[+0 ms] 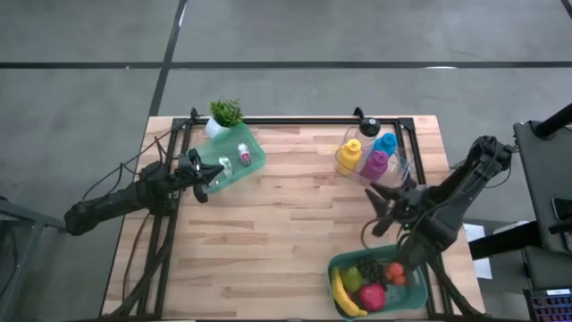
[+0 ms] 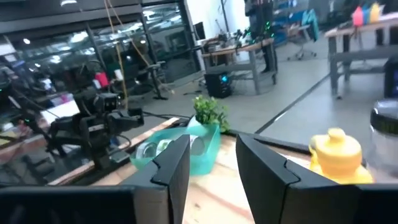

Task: Pick & Place Food Item
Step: Return to Home Position

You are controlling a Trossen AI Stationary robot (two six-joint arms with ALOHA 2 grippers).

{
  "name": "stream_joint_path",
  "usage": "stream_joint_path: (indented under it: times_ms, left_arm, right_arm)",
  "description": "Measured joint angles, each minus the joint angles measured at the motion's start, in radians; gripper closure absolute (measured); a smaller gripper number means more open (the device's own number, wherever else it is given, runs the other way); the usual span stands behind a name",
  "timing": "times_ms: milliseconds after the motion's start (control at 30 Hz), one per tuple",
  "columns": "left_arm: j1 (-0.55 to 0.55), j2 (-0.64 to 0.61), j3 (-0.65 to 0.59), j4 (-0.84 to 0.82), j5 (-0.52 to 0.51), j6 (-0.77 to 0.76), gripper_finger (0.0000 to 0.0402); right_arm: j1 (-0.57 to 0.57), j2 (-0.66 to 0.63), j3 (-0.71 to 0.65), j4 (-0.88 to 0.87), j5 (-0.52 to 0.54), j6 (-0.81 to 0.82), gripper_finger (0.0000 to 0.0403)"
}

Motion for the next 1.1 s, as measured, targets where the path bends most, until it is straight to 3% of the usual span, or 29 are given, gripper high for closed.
stream_joint_path:
  times_ms: [100,333,800,1100]
  left_arm:
    - [0.0,0.0,0.0,0.0,0.0,0.0,0.0401]
    - [0.0,0.0,0.0,0.0,0.0,0.0,0.0401]
    - [0.0,0.0,0.0,0.0,0.0,0.0,0.0401]
    - [0.0,0.0,0.0,0.0,0.0,0.0,0.0401]
  right_arm:
    - [0.023,-0.055,-0.088,-0.015,-0.002,0.085,0.0278]
    - [0.079,-0.198,-0.226,-0.018,-0.001,0.074,0.0278]
    - [0.086,-0.59,-0.401,-0.044,0.001,-0.08,0.0278]
    - [0.084,-0.837,-0.516,-0.062,0.0,-0.075,0.0278]
